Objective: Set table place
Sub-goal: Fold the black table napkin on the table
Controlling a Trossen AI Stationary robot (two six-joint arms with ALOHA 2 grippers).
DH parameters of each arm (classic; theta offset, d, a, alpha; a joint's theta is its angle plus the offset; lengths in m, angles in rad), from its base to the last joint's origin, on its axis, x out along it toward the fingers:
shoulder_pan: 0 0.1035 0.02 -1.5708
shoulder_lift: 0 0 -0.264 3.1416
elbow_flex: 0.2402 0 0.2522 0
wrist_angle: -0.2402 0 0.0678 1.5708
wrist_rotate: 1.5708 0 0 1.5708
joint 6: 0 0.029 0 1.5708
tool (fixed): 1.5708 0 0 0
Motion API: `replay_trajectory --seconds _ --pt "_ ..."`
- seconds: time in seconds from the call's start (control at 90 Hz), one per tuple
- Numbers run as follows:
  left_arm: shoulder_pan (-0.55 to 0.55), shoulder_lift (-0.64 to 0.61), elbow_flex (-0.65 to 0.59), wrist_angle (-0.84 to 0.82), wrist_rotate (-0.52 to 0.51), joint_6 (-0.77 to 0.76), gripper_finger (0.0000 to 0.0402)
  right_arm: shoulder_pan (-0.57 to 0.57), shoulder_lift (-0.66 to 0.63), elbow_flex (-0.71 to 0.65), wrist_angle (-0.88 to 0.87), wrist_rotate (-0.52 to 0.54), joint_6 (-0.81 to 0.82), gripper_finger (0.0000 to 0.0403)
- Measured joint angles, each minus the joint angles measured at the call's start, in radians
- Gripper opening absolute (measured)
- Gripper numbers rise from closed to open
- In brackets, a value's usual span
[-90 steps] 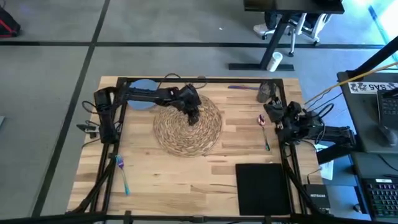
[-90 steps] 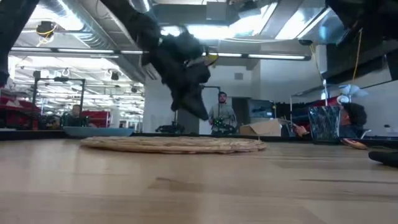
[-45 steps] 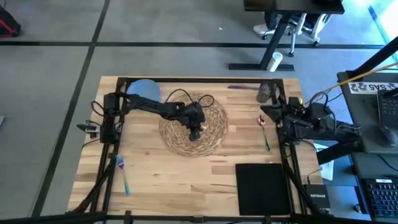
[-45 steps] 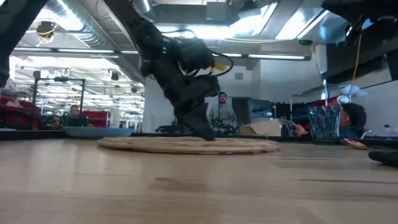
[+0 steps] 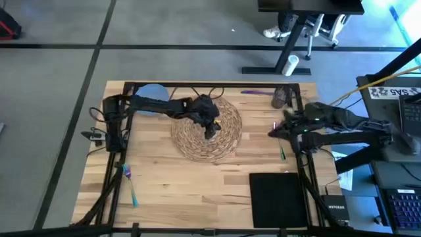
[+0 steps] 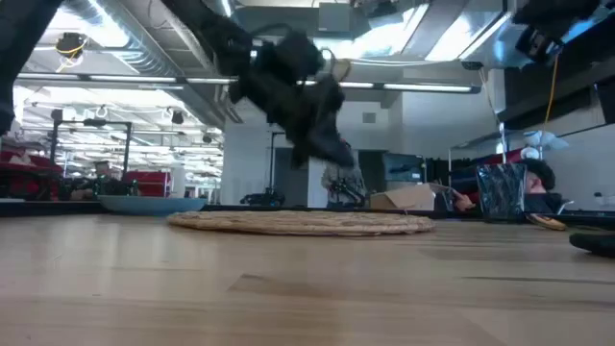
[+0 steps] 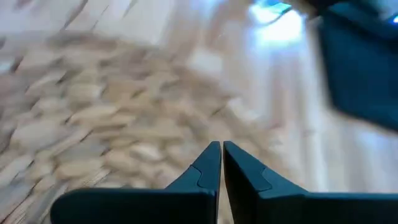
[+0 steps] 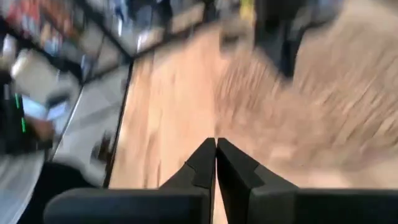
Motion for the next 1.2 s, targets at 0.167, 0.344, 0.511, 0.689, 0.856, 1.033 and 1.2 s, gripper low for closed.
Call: replay_trajectory --seconds 0.167,0.344,0.511,0.689,0.856,1.033,1.2 --pt "-0.018 -0.121 0.009 -0.036 0.001 0.002 0.0001 0.000 0.127 0.001 -0.067 -0.168 -0.003 0.0000" --pt "-0.028 -0.227 0.009 -0.160 -0.027 0.014 0.0001 0.022 0.197 0.001 -0.178 -0.214 -0.030 0.0000" --pt "-0.039 -0.286 0.009 -0.307 -0.079 0.055 0.0001 0.133 0.241 0.000 -0.258 -0.192 -0.038 0.0000" --pt "-0.048 -0.294 0.009 -0.413 -0.154 0.060 0.0001 0.254 0.303 -0.005 -0.256 -0.061 -0.018 0.0000" --pt "-0.067 -0.296 0.009 -0.532 -0.253 0.088 0.0001 0.347 0.377 -0.032 -0.225 0.133 0.048 0.0000" --pt "-0.090 -0.332 0.008 -0.597 -0.281 0.103 0.0001 0.429 0.454 -0.079 -0.092 0.206 0.138 0.0000" --pt "-0.097 -0.399 -0.009 -0.619 -0.282 0.088 0.0001 0.506 0.529 -0.090 0.003 0.213 0.207 0.0000"
